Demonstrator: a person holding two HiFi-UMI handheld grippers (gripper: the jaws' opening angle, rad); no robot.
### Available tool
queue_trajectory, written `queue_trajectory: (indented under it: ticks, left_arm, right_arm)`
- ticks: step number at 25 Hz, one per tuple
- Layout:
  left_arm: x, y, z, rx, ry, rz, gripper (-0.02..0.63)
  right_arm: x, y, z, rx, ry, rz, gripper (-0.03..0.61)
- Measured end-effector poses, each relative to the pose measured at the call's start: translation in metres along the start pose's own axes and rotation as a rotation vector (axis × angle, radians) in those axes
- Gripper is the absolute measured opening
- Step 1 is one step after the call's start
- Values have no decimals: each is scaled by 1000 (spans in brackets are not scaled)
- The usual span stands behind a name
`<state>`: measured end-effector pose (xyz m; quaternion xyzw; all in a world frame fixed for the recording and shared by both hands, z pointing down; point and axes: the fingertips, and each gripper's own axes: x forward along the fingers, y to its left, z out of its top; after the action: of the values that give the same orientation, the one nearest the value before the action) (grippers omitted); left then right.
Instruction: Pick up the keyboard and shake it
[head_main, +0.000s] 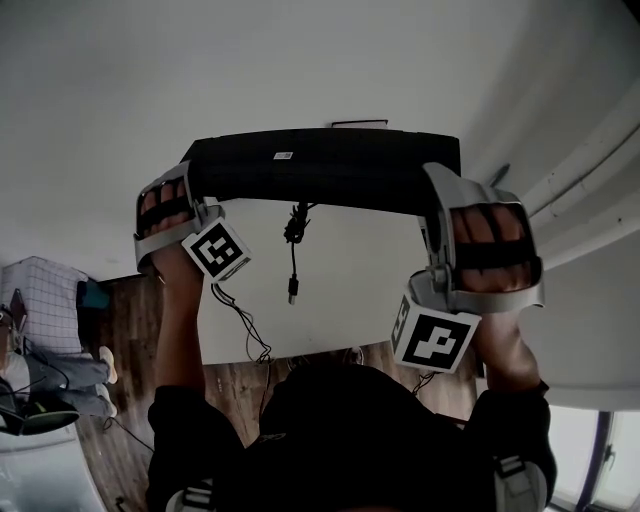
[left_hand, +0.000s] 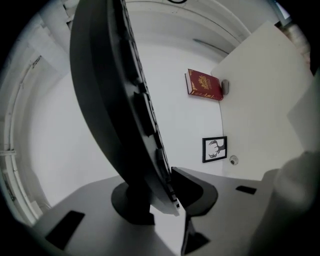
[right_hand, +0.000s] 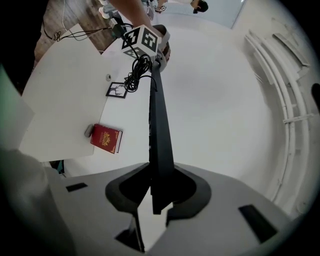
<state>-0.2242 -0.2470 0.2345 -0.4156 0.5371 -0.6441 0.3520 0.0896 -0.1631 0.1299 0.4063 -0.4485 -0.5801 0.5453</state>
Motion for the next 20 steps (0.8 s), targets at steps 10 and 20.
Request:
queue_trajectory:
  ticks: [10, 20]
  left_arm:
    - [-48, -13, 2, 21, -23, 12, 98]
    - [-88, -73, -8, 60, -120, -108, 95]
  right_arm:
    - [33, 63, -26, 128, -19, 127, 92]
    - [81, 166, 5, 164, -136, 335, 91]
